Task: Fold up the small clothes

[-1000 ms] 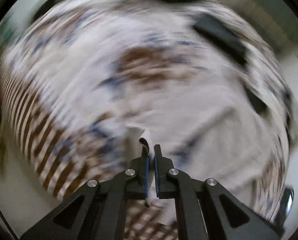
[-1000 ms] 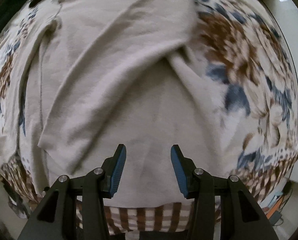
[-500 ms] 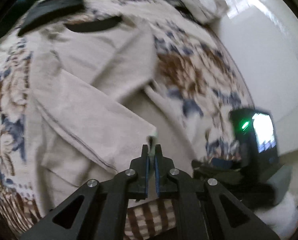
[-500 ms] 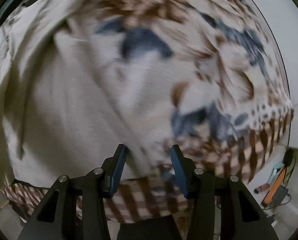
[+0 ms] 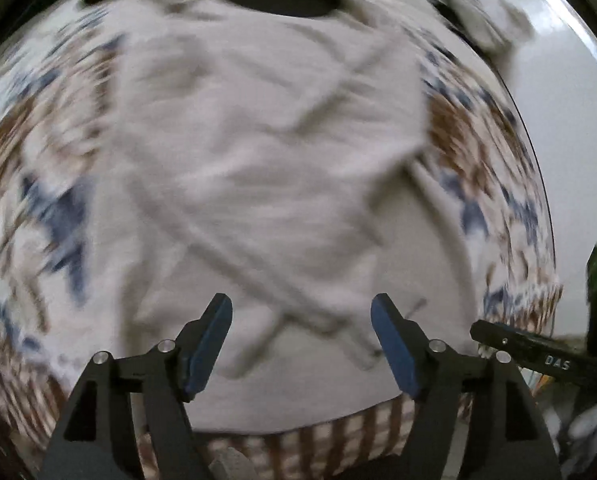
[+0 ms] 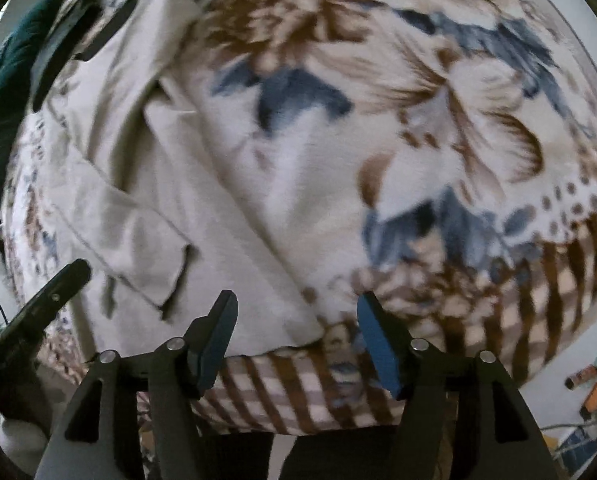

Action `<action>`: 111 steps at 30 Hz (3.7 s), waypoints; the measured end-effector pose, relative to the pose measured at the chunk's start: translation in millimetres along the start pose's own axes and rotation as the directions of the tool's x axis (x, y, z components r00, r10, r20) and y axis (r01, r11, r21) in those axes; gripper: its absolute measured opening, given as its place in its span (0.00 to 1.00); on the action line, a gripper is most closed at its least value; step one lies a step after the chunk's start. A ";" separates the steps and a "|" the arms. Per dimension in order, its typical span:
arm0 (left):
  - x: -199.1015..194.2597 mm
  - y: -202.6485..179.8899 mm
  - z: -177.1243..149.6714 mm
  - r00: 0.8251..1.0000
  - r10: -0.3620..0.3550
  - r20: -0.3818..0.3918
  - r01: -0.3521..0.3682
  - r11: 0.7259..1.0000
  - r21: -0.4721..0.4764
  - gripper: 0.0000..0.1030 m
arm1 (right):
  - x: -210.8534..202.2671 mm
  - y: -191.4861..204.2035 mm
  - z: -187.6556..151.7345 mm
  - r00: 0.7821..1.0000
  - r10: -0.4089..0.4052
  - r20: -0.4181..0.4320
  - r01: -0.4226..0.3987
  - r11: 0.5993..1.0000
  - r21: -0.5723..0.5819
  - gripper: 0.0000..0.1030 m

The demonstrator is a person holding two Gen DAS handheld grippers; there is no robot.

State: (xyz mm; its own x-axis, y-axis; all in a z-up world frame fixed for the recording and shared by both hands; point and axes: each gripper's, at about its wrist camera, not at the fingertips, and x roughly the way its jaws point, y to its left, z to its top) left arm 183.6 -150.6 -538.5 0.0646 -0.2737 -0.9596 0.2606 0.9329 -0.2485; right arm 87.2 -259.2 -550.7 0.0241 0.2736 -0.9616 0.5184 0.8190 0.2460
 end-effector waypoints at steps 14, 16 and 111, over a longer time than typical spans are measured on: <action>17.5 127.4 -61.0 0.992 0.003 -0.129 -0.043 0.950 -0.308 0.19 | -3.1 -85.5 5.7 0.994 0.048 -0.096 -0.047 0.999 0.017 0.61; 17.8 122.7 -60.3 0.994 -0.017 -0.108 -0.019 0.948 -0.317 0.02 | 1.2 -90.5 15.8 0.993 0.060 -0.102 -0.058 0.998 0.018 0.45; -50.0 102.5 112.1 0.996 0.022 0.087 -0.014 0.995 -0.095 0.02 | -81.3 54.6 178.4 0.944 -0.125 0.304 0.244 0.886 -0.394 0.02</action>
State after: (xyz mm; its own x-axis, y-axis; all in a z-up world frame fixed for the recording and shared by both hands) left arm 315.1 -67.5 -501.2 0.1539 -0.2720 -0.9499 0.1666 0.9548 -0.2464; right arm 266.1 -326.7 -480.9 0.2183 0.0027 -0.9759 0.1289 0.9911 0.0316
